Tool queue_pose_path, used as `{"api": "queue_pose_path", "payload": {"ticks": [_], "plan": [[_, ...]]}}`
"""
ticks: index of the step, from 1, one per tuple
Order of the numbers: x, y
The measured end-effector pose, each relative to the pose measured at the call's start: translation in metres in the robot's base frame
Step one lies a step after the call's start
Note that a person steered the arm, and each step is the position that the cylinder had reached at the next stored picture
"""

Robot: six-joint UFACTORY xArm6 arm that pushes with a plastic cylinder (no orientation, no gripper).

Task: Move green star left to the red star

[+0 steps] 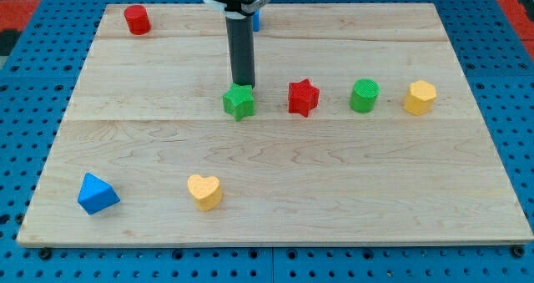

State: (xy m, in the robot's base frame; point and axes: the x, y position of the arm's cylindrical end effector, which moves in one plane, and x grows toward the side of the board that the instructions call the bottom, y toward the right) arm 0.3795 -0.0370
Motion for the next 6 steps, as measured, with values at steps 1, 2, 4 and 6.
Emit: {"api": "queue_pose_path", "payload": {"ticks": [1,2,4,6], "plan": [[0.002,-0.017],[0.010,-0.046],[0.047,-0.092],[0.056,-0.042]]}}
